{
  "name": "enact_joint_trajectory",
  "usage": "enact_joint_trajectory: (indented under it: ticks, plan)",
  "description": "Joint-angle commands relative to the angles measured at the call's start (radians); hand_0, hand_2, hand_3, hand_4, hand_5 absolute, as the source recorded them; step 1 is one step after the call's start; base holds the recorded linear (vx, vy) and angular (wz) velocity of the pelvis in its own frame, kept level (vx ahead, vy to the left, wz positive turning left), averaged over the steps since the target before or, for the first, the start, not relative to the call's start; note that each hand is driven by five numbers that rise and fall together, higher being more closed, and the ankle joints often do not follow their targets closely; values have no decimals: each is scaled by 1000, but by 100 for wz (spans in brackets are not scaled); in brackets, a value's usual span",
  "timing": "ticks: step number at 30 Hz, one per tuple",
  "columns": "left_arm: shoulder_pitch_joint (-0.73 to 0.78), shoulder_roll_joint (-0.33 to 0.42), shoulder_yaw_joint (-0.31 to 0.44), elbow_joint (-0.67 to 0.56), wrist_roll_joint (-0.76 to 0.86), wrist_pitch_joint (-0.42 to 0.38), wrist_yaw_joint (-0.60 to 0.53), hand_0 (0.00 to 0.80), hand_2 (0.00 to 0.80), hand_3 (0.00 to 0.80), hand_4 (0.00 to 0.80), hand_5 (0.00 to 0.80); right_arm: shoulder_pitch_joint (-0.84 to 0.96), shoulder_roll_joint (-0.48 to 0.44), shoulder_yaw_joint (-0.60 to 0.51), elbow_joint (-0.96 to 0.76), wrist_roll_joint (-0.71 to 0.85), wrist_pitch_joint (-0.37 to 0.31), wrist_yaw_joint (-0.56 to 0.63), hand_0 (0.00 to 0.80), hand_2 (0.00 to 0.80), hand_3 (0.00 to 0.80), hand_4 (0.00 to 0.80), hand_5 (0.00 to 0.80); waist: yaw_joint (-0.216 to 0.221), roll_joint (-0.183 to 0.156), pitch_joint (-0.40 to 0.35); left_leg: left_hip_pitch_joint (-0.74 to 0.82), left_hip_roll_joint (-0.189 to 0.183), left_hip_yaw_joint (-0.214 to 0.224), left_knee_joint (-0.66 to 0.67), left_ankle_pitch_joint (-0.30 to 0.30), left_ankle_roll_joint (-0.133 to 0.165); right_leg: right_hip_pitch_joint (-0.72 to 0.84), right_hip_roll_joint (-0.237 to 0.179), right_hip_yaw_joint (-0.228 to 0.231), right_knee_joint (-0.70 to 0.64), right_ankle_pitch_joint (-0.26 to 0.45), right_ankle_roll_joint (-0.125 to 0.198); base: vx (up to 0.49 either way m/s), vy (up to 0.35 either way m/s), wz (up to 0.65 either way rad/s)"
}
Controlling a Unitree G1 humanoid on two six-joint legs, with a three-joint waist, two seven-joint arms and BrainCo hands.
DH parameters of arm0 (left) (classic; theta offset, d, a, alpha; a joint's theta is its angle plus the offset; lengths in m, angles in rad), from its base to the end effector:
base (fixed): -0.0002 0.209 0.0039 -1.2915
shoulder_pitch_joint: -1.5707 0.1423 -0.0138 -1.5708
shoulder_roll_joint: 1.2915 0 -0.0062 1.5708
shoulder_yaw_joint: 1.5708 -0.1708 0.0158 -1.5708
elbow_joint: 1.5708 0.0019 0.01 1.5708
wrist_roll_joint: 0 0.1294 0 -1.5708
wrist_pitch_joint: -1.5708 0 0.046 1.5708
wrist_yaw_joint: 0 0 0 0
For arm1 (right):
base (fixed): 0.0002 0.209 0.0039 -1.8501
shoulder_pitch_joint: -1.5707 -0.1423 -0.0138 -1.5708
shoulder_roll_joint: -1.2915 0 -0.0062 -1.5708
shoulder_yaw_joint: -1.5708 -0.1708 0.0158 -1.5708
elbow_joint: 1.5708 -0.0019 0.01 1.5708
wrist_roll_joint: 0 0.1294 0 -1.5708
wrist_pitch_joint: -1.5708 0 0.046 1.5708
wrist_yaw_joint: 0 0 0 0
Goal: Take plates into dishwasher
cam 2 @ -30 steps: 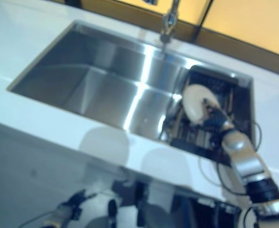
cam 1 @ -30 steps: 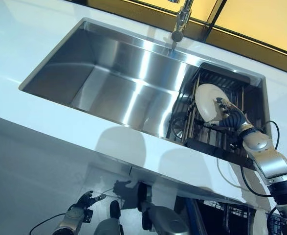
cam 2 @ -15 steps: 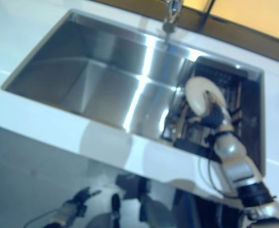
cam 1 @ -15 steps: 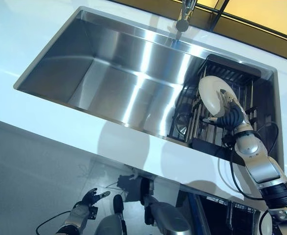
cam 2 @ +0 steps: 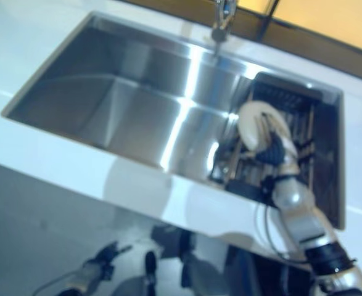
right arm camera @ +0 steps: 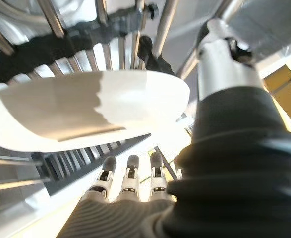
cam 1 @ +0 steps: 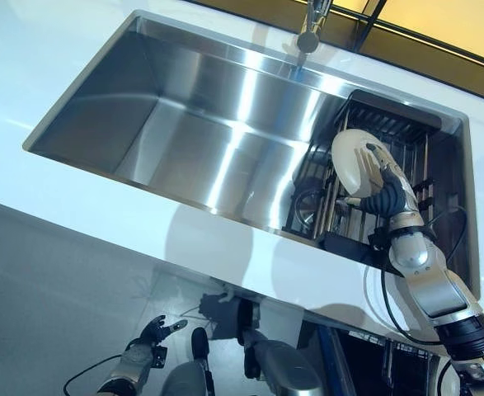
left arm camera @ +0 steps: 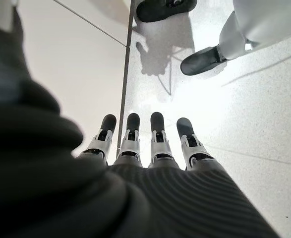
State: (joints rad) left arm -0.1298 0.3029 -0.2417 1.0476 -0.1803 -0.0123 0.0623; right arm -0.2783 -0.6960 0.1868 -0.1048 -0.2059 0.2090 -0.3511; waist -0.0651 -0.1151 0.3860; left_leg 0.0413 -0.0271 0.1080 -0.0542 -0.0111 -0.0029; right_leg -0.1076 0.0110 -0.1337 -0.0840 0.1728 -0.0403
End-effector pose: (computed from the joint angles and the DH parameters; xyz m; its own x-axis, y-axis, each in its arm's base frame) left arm 0.1403 0.2201 -0.0676 0.6078 0.1825 -0.7728 0.0550 0.9612 0.2702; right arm 0.2351 -0.2149 0.1433 0.9262 -0.0933 0.3653 0.3432 0.6099 -0.7143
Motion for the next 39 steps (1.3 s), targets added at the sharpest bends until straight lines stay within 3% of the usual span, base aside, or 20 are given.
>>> enact_joint_trajectory:
  ticks: [1, 7, 19, 30, 39]
  plan:
    - [-29, -5, -35, 13, -30, -29, 12, 0, 0, 0, 0, 0, -34, 59, 59, 25, -71, 13, -90, 0, 0, 0, 0, 0, 26, 29, -21, -80, -29, 46, 41, -103, 99, 21, 25, 11, 120, -220, 86, 0, 0, 0]
    - [-26, 4, -24, 11, -14, -23, 2, 0, 0, 0, 0, 0, -69, 14, 56, 79, -139, 59, -100, 0, 0, 0, 0, 0, 39, 30, -30, -82, -33, 33, 35, -100, 102, 20, 22, 5, 124, -219, 88, 0, 0, 0]
    - [-27, 26, 9, 23, -4, -24, -14, 0, 0, 0, 0, 0, -50, -53, 44, 100, -179, 39, -14, 0, 0, 0, 0, 0, 40, 11, -44, -86, -33, 14, 33, -100, 103, 15, 28, 19, 127, -217, 93, -2, -1, 1]
    - [-14, 20, 18, 10, -11, -28, -6, 0, 0, 0, 0, 0, 23, 3, 50, 158, -191, 79, -27, 0, 0, 0, 0, 0, 40, 4, -48, -89, -33, 1, 33, -99, 107, 17, 30, 30, 121, -212, 91, -10, 3, 3]
    - [-4, 39, 47, 3, 2, -17, -6, 0, 0, 0, 0, 0, 69, -17, 9, 162, -215, 61, 5, 0, 0, 0, 0, 0, 39, -13, -52, -88, -30, 5, 31, -101, 113, 16, 32, 32, 123, -206, 98, 0, 0, 0]
